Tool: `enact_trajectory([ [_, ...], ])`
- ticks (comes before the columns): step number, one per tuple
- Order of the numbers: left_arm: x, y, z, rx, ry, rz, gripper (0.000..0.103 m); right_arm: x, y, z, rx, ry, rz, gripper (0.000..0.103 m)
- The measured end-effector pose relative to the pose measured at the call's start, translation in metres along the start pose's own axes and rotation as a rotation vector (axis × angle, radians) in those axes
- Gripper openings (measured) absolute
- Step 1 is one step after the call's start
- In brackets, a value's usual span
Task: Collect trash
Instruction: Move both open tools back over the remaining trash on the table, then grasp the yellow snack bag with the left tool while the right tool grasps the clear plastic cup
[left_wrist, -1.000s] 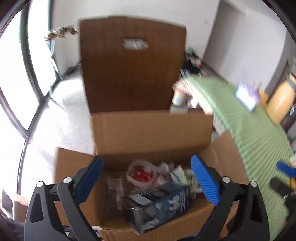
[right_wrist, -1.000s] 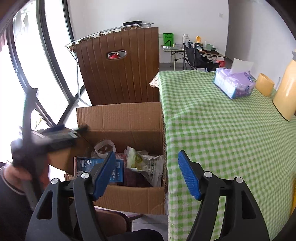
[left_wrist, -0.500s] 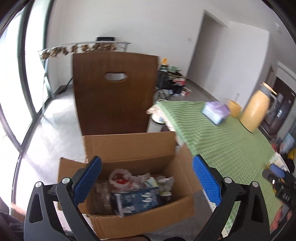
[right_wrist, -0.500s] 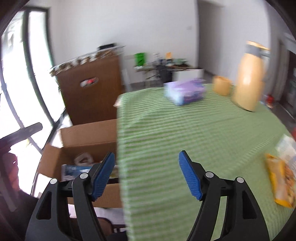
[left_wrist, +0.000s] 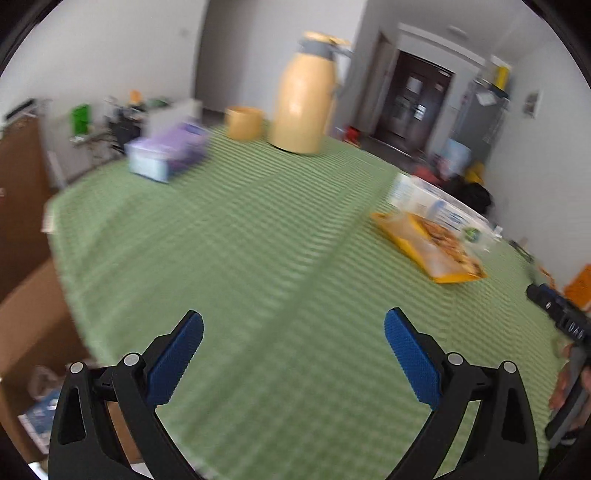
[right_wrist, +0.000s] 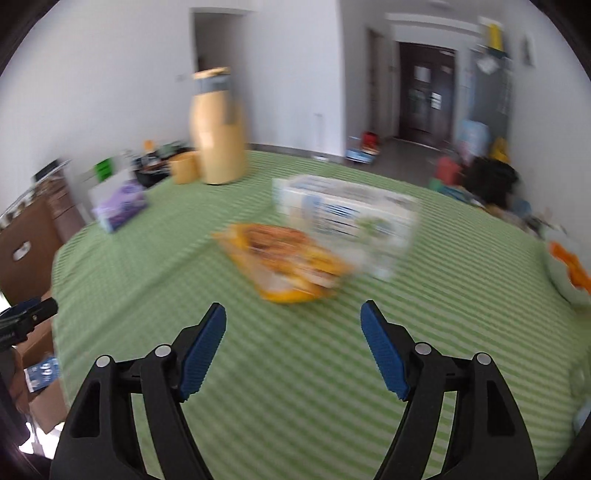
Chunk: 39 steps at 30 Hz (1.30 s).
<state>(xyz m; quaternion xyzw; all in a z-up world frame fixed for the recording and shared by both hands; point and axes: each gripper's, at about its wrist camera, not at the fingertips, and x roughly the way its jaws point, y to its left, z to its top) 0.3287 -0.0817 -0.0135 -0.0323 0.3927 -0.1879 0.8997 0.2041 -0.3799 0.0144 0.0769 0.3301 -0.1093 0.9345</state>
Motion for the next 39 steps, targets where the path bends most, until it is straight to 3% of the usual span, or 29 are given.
enact_trajectory([
  [3,0.048,-0.054,0.015,-0.006,0.080,-0.132,0.095,-0.003,-0.040,-0.009,0.071,0.005,-0.050,0.073],
  [10,0.126,-0.156,0.028,-0.136,0.210,-0.287,0.095,-0.004,-0.091,-0.008,0.120,-0.003,-0.108,0.072],
  [13,0.149,-0.190,0.034,-0.085,0.178,-0.274,0.094,-0.004,-0.105,-0.003,0.133,-0.006,-0.121,0.073],
  [14,0.158,-0.199,0.035,-0.071,0.184,-0.235,0.094,-0.005,-0.110,-0.003,0.135,-0.009,-0.119,0.072],
  [17,0.179,-0.214,0.037,-0.069,0.213,-0.175,0.075,-0.002,-0.119,0.001,0.146,-0.007,-0.119,0.072],
  [19,0.189,-0.219,0.036,-0.076,0.218,-0.157,0.036,0.001,-0.121,0.004,0.155,-0.006,-0.111,0.072],
  [20,0.192,-0.222,0.037,-0.060,0.222,-0.156,0.027,0.005,-0.122,0.008,0.162,-0.010,-0.098,0.073],
  [22,0.187,-0.223,0.038,-0.054,0.202,-0.165,0.000,0.012,-0.120,0.014,0.164,-0.013,-0.070,0.073],
  [26,0.159,-0.222,0.039,-0.009,0.129,-0.168,0.000,0.039,-0.103,0.032,0.144,-0.018,0.017,0.073],
  [28,0.139,-0.214,0.041,0.001,0.110,-0.190,0.000,0.057,-0.088,0.043,0.105,-0.043,0.065,0.078],
  [32,0.097,-0.186,0.047,0.002,0.056,-0.202,0.000,0.103,-0.067,0.063,0.051,-0.013,0.029,0.079],
  [34,0.074,-0.168,0.051,-0.003,0.035,-0.187,0.000,0.127,-0.063,0.071,0.029,0.014,-0.033,0.079],
  [38,0.023,-0.128,0.052,0.006,-0.057,-0.121,0.000,0.153,-0.062,0.077,0.026,0.023,-0.076,0.078],
  [39,0.009,-0.116,0.052,-0.007,-0.090,-0.093,0.000,0.156,-0.061,0.078,0.028,0.027,-0.074,0.070],
])
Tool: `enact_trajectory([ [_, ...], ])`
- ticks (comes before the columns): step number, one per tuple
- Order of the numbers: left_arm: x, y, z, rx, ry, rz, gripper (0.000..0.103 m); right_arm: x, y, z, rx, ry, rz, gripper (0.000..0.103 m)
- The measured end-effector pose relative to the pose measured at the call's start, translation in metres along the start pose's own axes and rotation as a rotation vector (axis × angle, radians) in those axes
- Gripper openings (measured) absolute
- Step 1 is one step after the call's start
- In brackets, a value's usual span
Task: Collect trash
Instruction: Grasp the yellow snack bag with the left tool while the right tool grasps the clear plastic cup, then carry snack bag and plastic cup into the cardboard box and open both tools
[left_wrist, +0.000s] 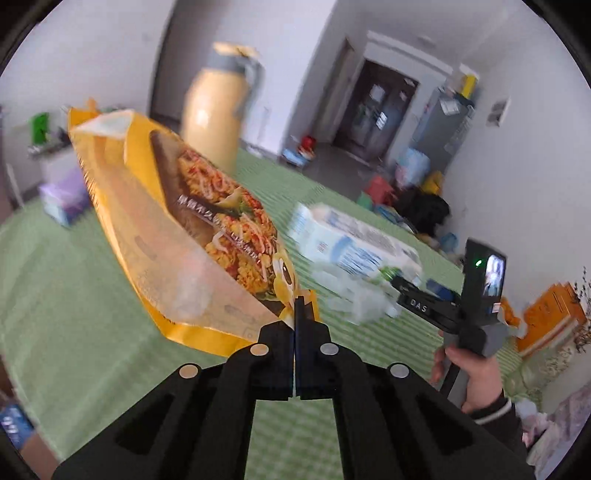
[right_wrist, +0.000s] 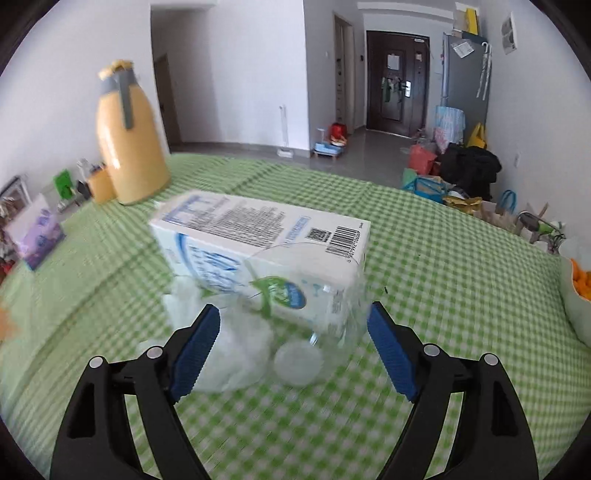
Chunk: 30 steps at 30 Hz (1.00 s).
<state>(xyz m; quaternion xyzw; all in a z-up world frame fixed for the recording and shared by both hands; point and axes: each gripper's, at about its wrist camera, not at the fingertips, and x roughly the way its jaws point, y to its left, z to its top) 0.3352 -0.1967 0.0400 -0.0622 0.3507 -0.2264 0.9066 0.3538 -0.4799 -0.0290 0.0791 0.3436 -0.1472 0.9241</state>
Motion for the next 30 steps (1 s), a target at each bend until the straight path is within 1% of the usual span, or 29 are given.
enact_trajectory([
  [1,-0.013,0.010,0.001,-0.016,-0.028,0.023,0.000,0.002,0.001,0.001,0.003,0.011,0.007,0.062],
  [2,-0.026,0.022,0.000,-0.033,-0.059,0.050,0.000,0.001,0.002,0.000,0.007,0.012,0.001,0.058],
  [4,-0.052,0.044,-0.005,-0.057,-0.106,0.104,0.000,-0.007,0.010,-0.004,-0.009,0.000,0.015,0.057],
  [6,-0.084,0.076,-0.016,-0.077,-0.141,0.164,0.000,-0.022,0.022,-0.008,-0.047,-0.017,-0.007,0.057],
  [7,-0.097,0.095,-0.018,-0.097,-0.148,0.187,0.000,-0.034,0.028,-0.010,-0.069,-0.038,-0.018,0.057],
  [8,-0.112,0.115,-0.022,-0.119,-0.156,0.210,0.000,-0.052,0.041,-0.012,-0.105,-0.082,-0.022,0.057],
  [9,-0.127,0.135,-0.025,-0.148,-0.163,0.245,0.000,-0.064,0.052,-0.013,-0.129,-0.106,-0.004,0.057],
  [10,-0.147,0.162,-0.031,-0.190,-0.174,0.293,0.000,-0.076,0.067,-0.016,-0.155,-0.123,0.030,0.057],
  [11,-0.161,0.179,-0.035,-0.215,-0.185,0.319,0.000,-0.087,0.084,-0.019,-0.184,-0.136,0.076,0.057],
  [12,-0.179,0.203,-0.041,-0.248,-0.202,0.363,0.000,-0.099,0.109,-0.023,-0.216,-0.146,0.145,0.057],
  [13,-0.191,0.218,-0.045,-0.258,-0.205,0.394,0.000,-0.107,0.131,-0.026,-0.237,-0.143,0.219,0.057],
  [14,-0.201,0.235,-0.051,-0.279,-0.208,0.437,0.000,-0.114,0.156,-0.030,-0.257,-0.131,0.305,0.057],
  [15,-0.216,0.257,-0.058,-0.315,-0.211,0.472,0.000,-0.121,0.194,-0.037,-0.288,-0.109,0.424,0.057],
  [16,-0.224,0.269,-0.063,-0.334,-0.210,0.486,0.000,-0.125,0.216,-0.040,-0.306,-0.094,0.490,0.057],
  [17,-0.237,0.286,-0.071,-0.367,-0.216,0.508,0.000,-0.129,0.246,-0.046,-0.324,-0.068,0.590,0.057],
  [18,-0.243,0.296,-0.077,-0.383,-0.218,0.515,0.000,-0.134,0.284,-0.054,-0.328,-0.030,0.717,0.058],
  [19,-0.250,0.311,-0.084,-0.387,-0.206,0.515,0.000,-0.137,0.318,-0.061,-0.332,0.008,0.810,0.058],
  [20,-0.254,0.321,-0.090,-0.390,-0.194,0.523,0.000,-0.140,0.347,-0.067,-0.354,0.039,0.870,0.058],
  [21,-0.256,0.329,-0.095,-0.398,-0.186,0.532,0.000,-0.144,0.391,-0.079,-0.417,0.073,0.940,0.058],
  [22,-0.258,0.338,-0.102,-0.405,-0.171,0.532,0.000,-0.146,0.421,-0.088,-0.461,0.088,0.959,0.058],
  [23,-0.258,0.343,-0.106,-0.406,-0.162,0.530,0.000,-0.145,0.459,-0.100,-0.523,0.105,0.951,0.058],
  [25,-0.259,0.357,-0.116,-0.428,-0.152,0.534,0.000,-0.135,0.509,-0.115,-0.595,0.148,0.932,0.058],
  [26,-0.257,0.360,-0.121,-0.434,-0.143,0.529,0.000,-0.128,0.531,-0.122,-0.630,0.161,0.909,0.058],
  [27,-0.258,0.367,-0.125,-0.445,-0.132,0.525,0.000,-0.122,0.544,-0.127,-0.654,0.164,0.889,0.058],
  [29,-0.245,0.363,-0.133,-0.454,-0.118,0.524,0.000,-0.109,0.569,-0.136,-0.710,0.176,0.847,0.059],
  [30,-0.245,0.368,-0.136,-0.462,-0.113,0.520,0.000,-0.100,0.579,-0.142,-0.724,0.186,0.836,0.059],
])
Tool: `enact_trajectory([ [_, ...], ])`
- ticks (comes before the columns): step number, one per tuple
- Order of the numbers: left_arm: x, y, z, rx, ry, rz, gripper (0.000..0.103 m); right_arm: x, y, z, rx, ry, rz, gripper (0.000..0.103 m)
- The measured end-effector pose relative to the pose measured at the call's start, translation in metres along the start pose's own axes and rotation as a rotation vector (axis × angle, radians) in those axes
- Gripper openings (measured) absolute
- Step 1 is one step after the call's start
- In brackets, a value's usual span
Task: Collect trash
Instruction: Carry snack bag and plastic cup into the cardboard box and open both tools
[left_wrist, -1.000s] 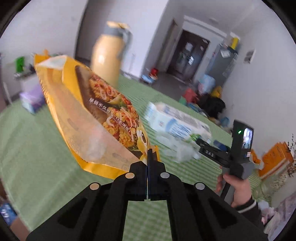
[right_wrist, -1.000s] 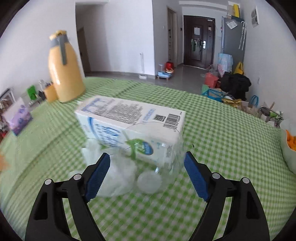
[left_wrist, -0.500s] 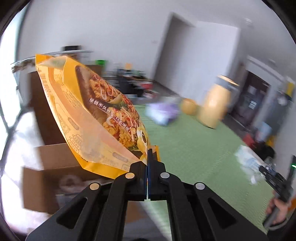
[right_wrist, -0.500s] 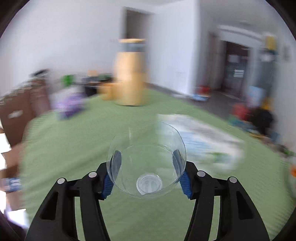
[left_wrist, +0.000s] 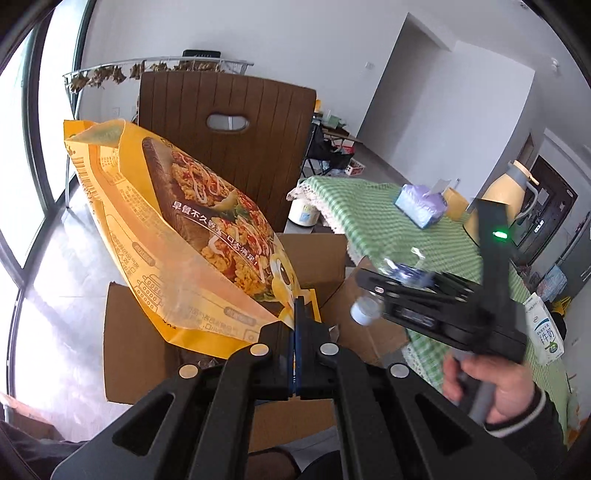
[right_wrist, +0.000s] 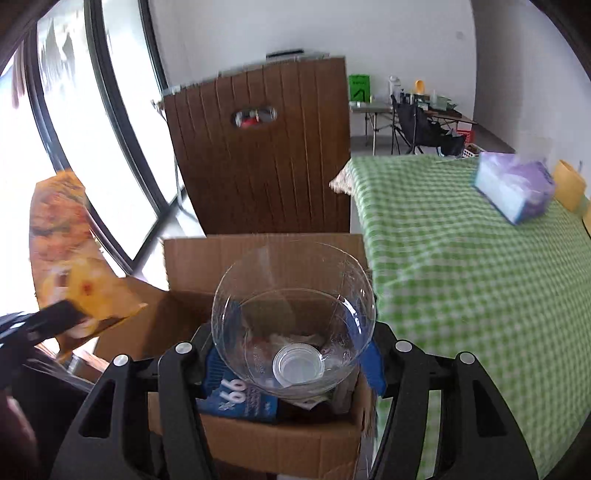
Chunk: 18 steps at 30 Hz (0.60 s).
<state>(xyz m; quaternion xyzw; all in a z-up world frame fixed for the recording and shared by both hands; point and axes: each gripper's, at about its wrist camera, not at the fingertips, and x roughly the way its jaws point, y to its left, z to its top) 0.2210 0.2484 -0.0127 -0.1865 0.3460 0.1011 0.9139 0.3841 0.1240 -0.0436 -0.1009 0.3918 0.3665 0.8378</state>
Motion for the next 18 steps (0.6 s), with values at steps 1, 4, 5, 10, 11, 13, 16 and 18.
enact_trajectory([
  [1,0.001,0.004,-0.004,-0.009,0.001,-0.003,0.000,0.014,-0.001,0.001,0.007,0.026,-0.005,0.059],
  [4,0.010,0.010,-0.005,-0.028,0.017,-0.011,0.000,0.037,-0.005,0.001,0.012,0.071,-0.030,0.072],
  [5,0.013,0.011,-0.007,-0.034,0.021,-0.016,0.000,0.038,-0.005,0.001,0.007,0.064,-0.030,0.072],
  [10,0.043,0.001,-0.017,-0.070,0.097,-0.069,0.000,0.015,-0.014,0.001,0.063,0.007,-0.035,0.073],
  [11,0.049,-0.001,-0.018,-0.086,0.109,-0.073,0.000,0.004,-0.019,0.002,0.081,-0.023,-0.036,0.076],
  [13,0.068,-0.003,-0.016,-0.160,0.149,-0.098,0.000,-0.012,-0.025,0.004,0.110,-0.073,-0.037,0.078],
  [16,0.099,-0.005,-0.015,-0.289,0.217,-0.146,0.005,-0.042,-0.032,0.004,0.144,-0.133,-0.038,0.080],
  [18,0.119,-0.005,-0.015,-0.359,0.260,-0.190,0.026,-0.059,-0.036,0.001,0.148,-0.161,-0.045,0.080],
])
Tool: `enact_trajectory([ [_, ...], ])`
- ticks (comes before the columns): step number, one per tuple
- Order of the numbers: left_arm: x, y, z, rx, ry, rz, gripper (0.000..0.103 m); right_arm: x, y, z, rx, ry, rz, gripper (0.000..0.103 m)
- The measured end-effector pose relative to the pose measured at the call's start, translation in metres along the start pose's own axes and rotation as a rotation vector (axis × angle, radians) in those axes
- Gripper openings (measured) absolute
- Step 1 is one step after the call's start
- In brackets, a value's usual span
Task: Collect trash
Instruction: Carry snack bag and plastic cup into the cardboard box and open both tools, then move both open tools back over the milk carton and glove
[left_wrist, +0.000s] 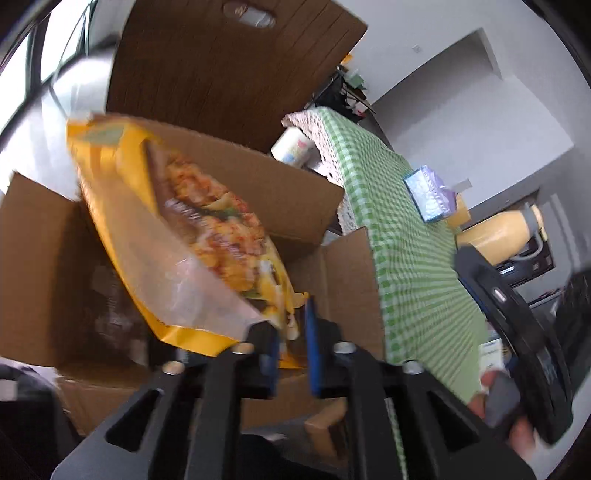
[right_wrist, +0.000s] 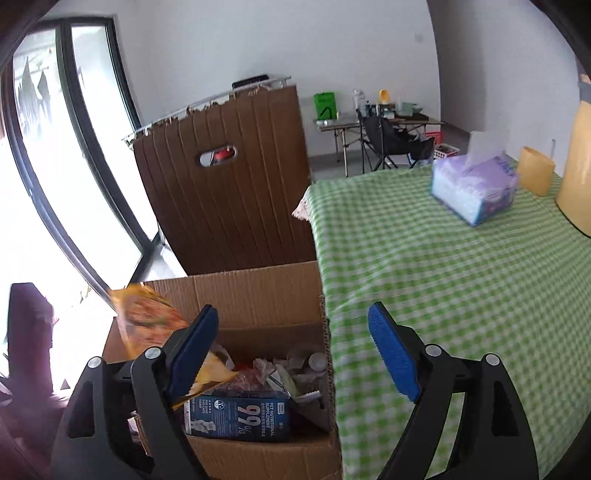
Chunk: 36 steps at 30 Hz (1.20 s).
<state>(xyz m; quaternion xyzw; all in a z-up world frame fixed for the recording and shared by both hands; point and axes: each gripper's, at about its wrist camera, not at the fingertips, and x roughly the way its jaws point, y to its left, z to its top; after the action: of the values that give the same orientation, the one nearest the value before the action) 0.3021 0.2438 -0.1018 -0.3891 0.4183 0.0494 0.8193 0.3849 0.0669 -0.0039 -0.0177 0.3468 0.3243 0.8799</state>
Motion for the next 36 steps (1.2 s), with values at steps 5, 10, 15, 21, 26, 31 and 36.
enact_trajectory([
  [5,0.010,0.006,0.008,-0.163,0.036,-0.030,0.068,-0.026,-0.006,-0.007,-0.020,-0.025,-0.011,0.082],
  [10,-0.018,0.000,0.019,-0.114,-0.027,-0.011,0.081,-0.031,-0.003,-0.026,-0.044,-0.017,-0.018,0.082],
  [15,-0.054,-0.019,0.017,0.022,-0.064,0.115,0.084,-0.037,-0.004,-0.035,-0.030,-0.007,-0.009,0.082],
  [21,-0.057,-0.053,0.033,0.216,0.045,0.117,0.095,-0.051,-0.006,-0.041,-0.014,0.005,-0.011,0.082],
  [26,-0.033,-0.058,0.052,0.246,0.199,0.310,0.095,-0.068,-0.009,-0.052,-0.021,0.003,-0.015,0.082],
  [31,-0.008,-0.053,0.058,0.266,0.431,0.270,0.095,-0.066,-0.015,-0.060,0.027,0.025,0.027,0.082],
  [36,-0.016,-0.054,0.059,0.227,0.434,0.233,0.095,-0.044,0.009,-0.064,0.024,0.061,0.147,0.082],
])
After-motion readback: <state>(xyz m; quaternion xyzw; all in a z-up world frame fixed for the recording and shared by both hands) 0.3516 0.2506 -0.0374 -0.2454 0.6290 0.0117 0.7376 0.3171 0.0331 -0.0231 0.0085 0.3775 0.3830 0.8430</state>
